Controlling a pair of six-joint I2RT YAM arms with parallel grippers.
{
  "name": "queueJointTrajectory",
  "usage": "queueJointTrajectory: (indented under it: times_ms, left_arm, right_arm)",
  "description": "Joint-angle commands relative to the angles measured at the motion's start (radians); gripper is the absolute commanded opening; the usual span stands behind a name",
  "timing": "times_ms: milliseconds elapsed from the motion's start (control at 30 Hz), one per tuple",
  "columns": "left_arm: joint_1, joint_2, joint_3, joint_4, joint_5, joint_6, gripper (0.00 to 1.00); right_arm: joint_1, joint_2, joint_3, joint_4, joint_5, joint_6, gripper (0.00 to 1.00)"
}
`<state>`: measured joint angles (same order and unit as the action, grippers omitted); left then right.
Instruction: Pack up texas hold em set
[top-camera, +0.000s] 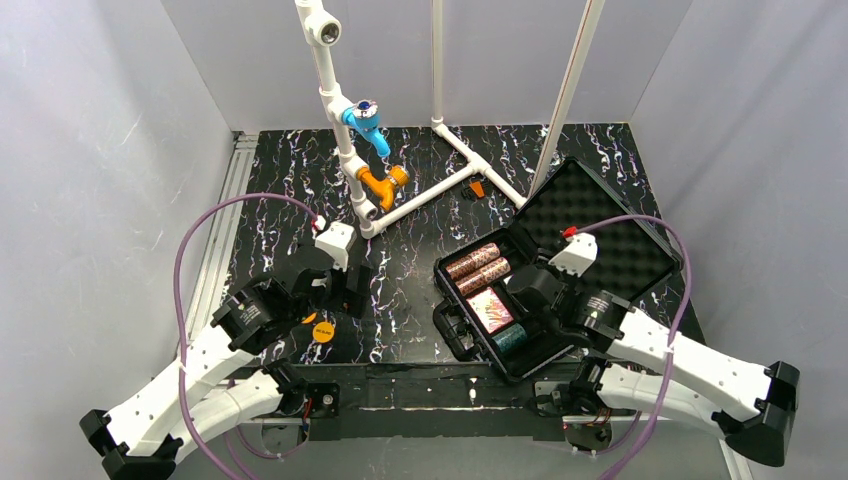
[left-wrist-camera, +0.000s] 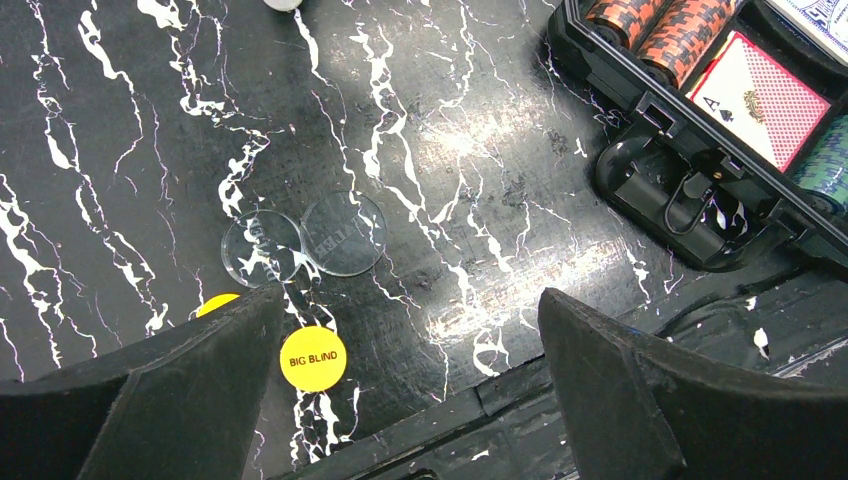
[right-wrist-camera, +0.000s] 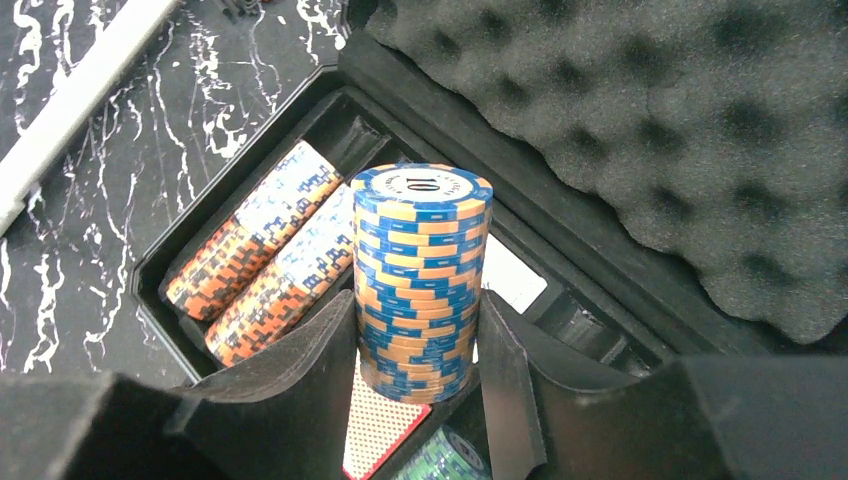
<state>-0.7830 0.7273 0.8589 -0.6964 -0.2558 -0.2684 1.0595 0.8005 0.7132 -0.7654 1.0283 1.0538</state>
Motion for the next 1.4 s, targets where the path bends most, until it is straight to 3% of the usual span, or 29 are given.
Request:
queueJointTrajectory:
  times_ms: [0,267,433,600,1000,1367]
  left_arm:
    - [-0.003,-0.009,0.01,-0.013,-0.021,0.009,0.98]
    - [-0.004,-0.014,0.011,-0.015,-0.019,0.009,0.98]
    - [-0.003,-0.012,0.01,-0.015,-0.017,0.009,0.98]
    - [-0.003,-0.009,0.012,-0.015,-0.009,0.011,0.98]
    - [-0.004,-0.012,0.012,-0.017,-0.007,0.012,0.98]
    - [-0.003,-0.01,0.012,-0.018,0.0,0.014,0.98]
  right_arm:
    - [-0.123,0.05,0.037,0.128,-0.089,-0.002,0.01]
    - [-0.332,0.14,0.104,0.006,-0.234,0.146,0.01]
    - [-0.34,0.155,0.127,-0.167,-0.246,0.373,0.01]
    - [-0.34,0.15,0.1,-0.229,-0.314,0.481,0.01]
    - [-0.34,0.123,-0.011,-0.21,-0.416,0.563,0.01]
    - [-0.339,0.174,-0.122,-0.094,-0.505,0.57,0.01]
